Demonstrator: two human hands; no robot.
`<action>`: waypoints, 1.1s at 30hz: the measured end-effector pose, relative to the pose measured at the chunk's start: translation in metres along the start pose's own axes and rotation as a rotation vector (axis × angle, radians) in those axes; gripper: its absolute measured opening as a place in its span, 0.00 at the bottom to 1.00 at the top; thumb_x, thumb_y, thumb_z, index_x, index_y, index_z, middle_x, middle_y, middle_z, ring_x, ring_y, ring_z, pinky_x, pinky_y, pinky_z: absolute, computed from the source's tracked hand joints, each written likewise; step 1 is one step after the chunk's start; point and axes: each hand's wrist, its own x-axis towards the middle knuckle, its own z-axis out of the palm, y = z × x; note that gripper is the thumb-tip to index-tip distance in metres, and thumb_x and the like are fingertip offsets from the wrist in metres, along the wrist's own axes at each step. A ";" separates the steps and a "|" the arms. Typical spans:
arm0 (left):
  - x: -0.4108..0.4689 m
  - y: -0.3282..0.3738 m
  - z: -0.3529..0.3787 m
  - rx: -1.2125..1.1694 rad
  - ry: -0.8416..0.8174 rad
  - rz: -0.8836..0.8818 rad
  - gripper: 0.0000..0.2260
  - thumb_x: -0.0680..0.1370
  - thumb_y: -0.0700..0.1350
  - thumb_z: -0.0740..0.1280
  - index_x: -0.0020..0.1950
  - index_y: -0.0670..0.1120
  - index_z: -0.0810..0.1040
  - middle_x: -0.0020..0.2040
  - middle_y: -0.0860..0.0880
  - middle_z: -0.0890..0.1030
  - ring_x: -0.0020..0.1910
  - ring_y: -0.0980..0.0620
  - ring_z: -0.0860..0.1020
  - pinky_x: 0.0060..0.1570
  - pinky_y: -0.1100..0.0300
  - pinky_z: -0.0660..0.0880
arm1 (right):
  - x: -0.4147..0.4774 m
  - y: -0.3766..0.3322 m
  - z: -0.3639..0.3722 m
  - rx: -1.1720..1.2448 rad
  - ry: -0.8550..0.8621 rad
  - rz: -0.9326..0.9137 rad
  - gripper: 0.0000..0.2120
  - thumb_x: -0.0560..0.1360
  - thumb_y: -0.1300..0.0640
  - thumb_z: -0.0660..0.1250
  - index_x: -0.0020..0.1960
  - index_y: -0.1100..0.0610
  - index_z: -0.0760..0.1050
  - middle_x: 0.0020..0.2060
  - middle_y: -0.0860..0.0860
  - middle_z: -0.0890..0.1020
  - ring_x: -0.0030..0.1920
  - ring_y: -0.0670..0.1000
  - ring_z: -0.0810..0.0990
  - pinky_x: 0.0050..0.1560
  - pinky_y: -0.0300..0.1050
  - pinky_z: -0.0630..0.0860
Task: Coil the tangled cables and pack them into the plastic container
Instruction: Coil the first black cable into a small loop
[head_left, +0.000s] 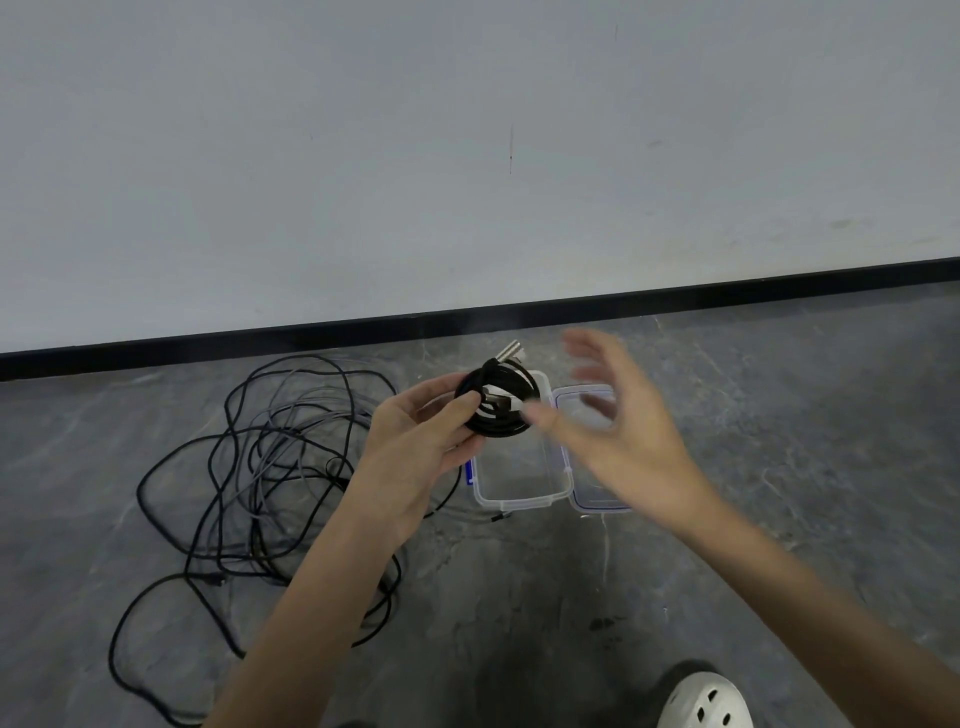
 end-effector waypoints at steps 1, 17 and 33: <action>0.000 0.000 0.001 0.015 -0.028 0.007 0.09 0.77 0.38 0.67 0.56 0.45 0.80 0.50 0.47 0.86 0.50 0.50 0.84 0.43 0.63 0.80 | 0.001 -0.001 0.000 0.164 -0.029 0.168 0.30 0.66 0.38 0.70 0.65 0.46 0.70 0.61 0.43 0.77 0.59 0.40 0.75 0.59 0.35 0.73; -0.001 -0.010 0.007 0.085 -0.147 0.072 0.12 0.76 0.35 0.68 0.58 0.44 0.80 0.53 0.48 0.85 0.54 0.51 0.82 0.52 0.59 0.80 | 0.003 0.003 0.003 0.668 -0.108 0.444 0.10 0.79 0.63 0.62 0.55 0.61 0.81 0.49 0.57 0.85 0.52 0.54 0.84 0.52 0.48 0.81; -0.004 -0.011 0.013 0.599 0.074 0.287 0.12 0.72 0.40 0.73 0.51 0.54 0.83 0.44 0.58 0.85 0.46 0.61 0.82 0.52 0.64 0.78 | 0.002 0.002 0.011 0.578 -0.149 0.410 0.11 0.79 0.63 0.62 0.54 0.56 0.82 0.47 0.55 0.86 0.51 0.53 0.85 0.52 0.50 0.81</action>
